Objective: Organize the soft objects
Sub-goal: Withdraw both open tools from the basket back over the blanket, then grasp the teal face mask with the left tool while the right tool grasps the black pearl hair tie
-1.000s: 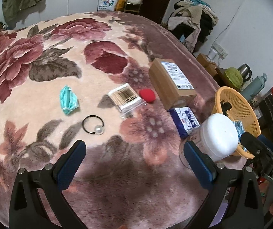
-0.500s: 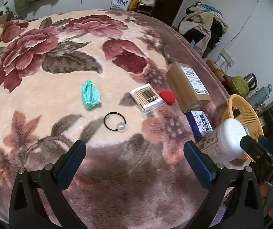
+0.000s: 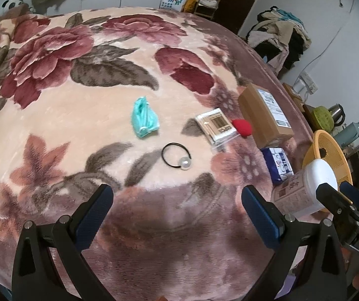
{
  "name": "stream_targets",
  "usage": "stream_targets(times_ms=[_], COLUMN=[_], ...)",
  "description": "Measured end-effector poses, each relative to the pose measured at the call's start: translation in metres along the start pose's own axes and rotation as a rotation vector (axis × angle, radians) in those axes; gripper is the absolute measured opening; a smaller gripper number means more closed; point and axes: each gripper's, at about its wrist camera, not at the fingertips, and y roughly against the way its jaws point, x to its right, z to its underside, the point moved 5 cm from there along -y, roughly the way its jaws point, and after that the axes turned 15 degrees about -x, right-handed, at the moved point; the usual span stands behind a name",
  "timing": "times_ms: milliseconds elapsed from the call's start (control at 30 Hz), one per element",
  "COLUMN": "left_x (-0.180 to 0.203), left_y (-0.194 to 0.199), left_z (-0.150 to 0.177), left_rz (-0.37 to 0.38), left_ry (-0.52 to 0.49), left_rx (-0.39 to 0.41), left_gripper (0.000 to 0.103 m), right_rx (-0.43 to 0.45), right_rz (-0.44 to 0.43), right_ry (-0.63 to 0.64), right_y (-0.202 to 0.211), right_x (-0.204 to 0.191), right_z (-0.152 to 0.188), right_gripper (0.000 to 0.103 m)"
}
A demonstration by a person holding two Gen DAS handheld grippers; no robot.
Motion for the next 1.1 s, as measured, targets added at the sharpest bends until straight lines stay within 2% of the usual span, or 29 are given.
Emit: stream_targets(times_ms=[600,1100], left_x=[-0.062,-0.076], left_y=[-0.035,-0.092], left_z=[0.002,0.002], left_rz=[-0.033,-0.044], left_ry=[0.094,0.114], left_rx=[-0.054,-0.14], left_gripper=[0.102,0.102], right_rx=[-0.086,-0.184], right_rz=[-0.037,-0.048], right_ry=[0.068,0.057], right_y=[-0.05,-0.104], right_x=[-0.047,-0.043], right_z=[0.002,0.008], right_gripper=[0.103,0.103])
